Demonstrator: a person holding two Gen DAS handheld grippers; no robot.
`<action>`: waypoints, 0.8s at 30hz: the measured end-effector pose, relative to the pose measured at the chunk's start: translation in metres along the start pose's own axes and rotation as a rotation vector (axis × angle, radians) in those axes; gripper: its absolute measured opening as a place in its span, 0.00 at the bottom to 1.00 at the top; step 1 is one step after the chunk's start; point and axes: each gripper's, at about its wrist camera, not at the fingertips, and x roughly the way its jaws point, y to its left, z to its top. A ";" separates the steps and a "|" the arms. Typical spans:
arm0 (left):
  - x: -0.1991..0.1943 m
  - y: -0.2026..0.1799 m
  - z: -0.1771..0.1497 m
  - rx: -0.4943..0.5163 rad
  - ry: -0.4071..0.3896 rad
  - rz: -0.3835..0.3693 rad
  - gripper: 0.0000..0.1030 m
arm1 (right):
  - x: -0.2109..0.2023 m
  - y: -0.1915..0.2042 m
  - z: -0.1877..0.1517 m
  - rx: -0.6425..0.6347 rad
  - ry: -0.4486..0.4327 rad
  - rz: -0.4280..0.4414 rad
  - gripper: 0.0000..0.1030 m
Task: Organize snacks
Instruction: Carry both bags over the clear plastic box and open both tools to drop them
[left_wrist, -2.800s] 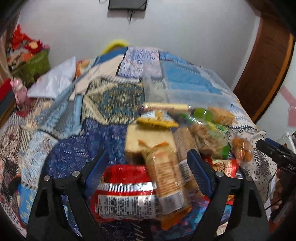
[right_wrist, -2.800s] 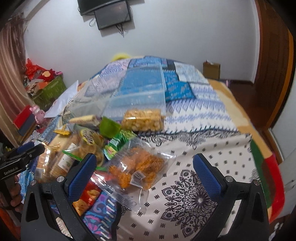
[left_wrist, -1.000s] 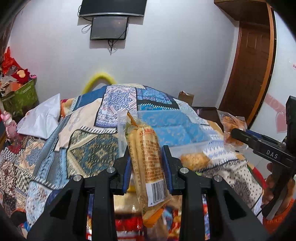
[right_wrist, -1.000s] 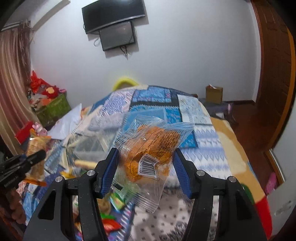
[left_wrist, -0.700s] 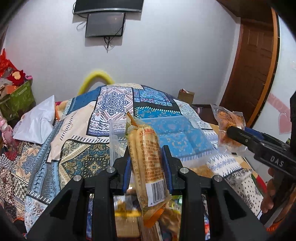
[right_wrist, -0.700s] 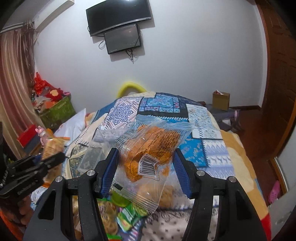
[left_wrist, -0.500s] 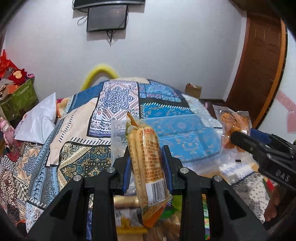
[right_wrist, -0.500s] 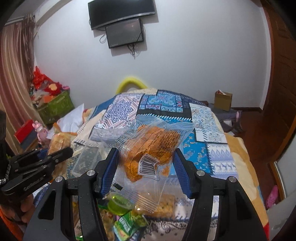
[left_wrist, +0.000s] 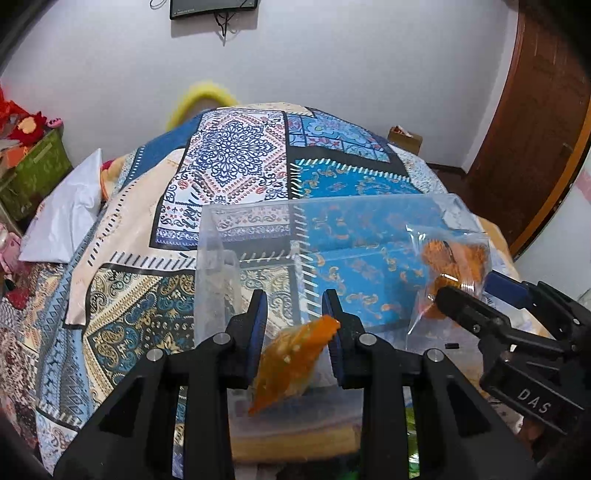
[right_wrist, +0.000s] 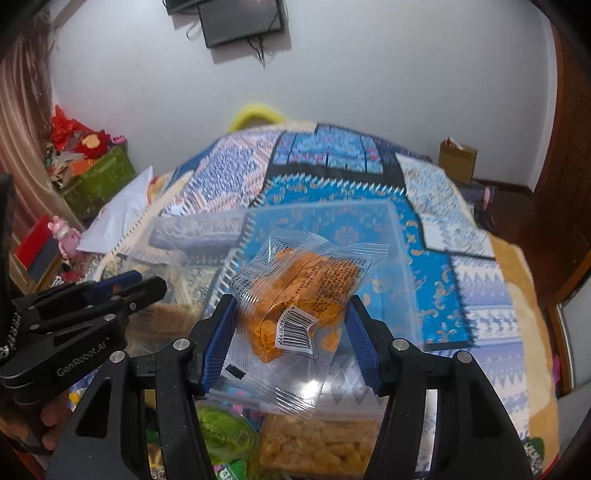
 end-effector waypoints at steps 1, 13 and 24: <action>0.002 0.000 0.000 0.000 0.004 -0.001 0.30 | 0.003 0.000 0.000 -0.001 0.010 -0.003 0.54; -0.020 0.014 -0.007 -0.060 0.019 -0.051 0.40 | -0.011 0.007 -0.004 -0.047 0.038 -0.011 0.61; -0.107 0.029 -0.021 -0.069 -0.128 -0.050 0.64 | -0.079 0.029 -0.012 -0.077 -0.075 0.001 0.68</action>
